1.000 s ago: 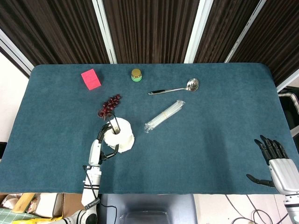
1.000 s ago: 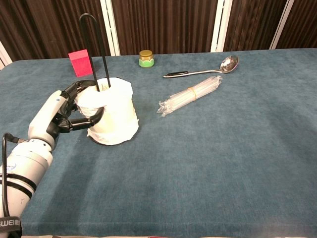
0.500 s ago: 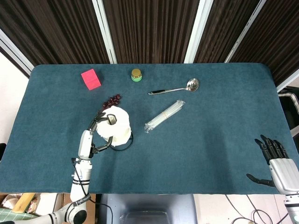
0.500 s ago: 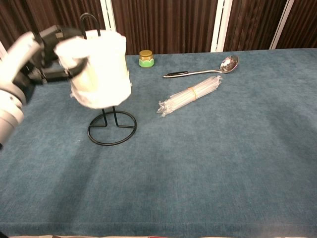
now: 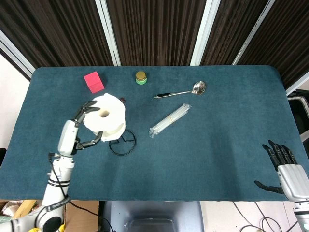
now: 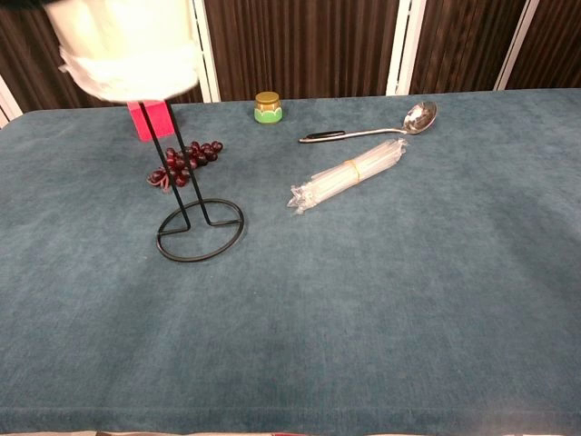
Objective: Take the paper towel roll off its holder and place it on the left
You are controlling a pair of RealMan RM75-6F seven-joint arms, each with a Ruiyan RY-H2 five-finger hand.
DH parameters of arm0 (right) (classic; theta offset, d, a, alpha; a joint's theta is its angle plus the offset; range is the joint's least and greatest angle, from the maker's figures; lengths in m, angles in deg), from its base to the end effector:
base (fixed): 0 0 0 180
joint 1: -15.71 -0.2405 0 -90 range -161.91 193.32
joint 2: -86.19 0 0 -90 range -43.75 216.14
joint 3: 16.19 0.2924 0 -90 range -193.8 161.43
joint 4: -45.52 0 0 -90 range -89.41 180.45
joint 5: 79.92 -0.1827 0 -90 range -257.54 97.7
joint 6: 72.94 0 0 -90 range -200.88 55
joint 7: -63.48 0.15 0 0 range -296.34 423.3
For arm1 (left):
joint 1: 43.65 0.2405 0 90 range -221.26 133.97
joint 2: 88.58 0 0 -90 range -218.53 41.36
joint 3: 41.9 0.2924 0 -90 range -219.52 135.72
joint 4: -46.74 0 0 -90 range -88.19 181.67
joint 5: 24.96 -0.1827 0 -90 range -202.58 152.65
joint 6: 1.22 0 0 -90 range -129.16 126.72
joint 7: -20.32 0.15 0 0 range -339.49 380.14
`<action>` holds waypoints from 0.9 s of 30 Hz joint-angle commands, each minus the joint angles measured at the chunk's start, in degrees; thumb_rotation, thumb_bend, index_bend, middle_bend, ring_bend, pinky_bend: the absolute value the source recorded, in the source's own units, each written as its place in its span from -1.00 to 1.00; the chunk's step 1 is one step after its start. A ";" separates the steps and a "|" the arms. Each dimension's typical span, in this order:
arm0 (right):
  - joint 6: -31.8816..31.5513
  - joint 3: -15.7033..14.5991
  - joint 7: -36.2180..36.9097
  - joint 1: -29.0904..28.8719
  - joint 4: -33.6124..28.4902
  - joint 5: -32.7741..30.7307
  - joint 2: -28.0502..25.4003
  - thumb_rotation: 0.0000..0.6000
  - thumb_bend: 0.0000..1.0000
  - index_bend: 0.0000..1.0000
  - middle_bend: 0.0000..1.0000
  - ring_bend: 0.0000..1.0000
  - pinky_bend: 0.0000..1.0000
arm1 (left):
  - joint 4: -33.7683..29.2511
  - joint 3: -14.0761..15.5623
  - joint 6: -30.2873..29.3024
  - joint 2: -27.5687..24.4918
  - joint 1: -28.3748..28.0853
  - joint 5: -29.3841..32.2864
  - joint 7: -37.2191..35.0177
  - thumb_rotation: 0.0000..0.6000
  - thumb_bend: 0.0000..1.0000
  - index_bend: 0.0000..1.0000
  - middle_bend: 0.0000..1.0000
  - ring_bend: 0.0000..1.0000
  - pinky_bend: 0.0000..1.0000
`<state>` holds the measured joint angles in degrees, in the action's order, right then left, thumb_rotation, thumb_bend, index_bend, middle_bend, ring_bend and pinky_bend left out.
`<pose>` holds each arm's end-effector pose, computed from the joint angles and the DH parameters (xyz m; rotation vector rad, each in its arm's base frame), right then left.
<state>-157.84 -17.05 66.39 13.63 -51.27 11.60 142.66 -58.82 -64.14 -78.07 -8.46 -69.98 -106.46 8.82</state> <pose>-0.3241 -0.1583 0.2233 1.4741 -0.9461 0.8678 -0.1520 0.3151 0.1424 -1.2713 -1.1874 -1.8276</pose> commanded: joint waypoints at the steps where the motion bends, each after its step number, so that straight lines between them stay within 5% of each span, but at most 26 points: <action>1: -0.09 0.13 -0.02 0.05 0.04 -0.21 0.08 1.00 -0.93 -1.00 -1.00 -1.00 -1.00 | -5.84 -1.08 1.64 -5.83 0.90 1.54 1.57 1.00 0.05 0.12 0.09 0.12 0.32; 15: 1.12 0.28 -0.79 -0.35 -0.35 -1.13 0.18 1.00 -0.93 -1.00 -1.00 -1.00 -1.00 | -16.16 -4.16 -1.38 -19.11 3.72 1.81 -1.35 1.00 0.05 0.12 0.10 0.13 0.34; 20: 0.81 0.20 -0.60 -0.23 -0.36 -0.83 0.11 1.00 -0.93 -1.00 -1.00 -1.00 -1.00 | -12.96 -1.30 -2.61 -19.72 5.84 2.01 -2.00 1.00 0.05 0.12 0.11 0.14 0.34; 27: 1.39 0.37 -1.18 -0.42 -0.36 -1.50 0.37 1.00 -0.93 -1.00 -1.00 -1.00 -1.00 | -1.83 3.94 -6.93 -13.56 8.46 1.01 -1.85 1.00 0.05 0.12 0.11 0.14 0.34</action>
<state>-156.49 -16.70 65.25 13.24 -51.62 10.14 143.00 -64.72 -62.49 -82.86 -24.99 -62.89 -105.08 7.18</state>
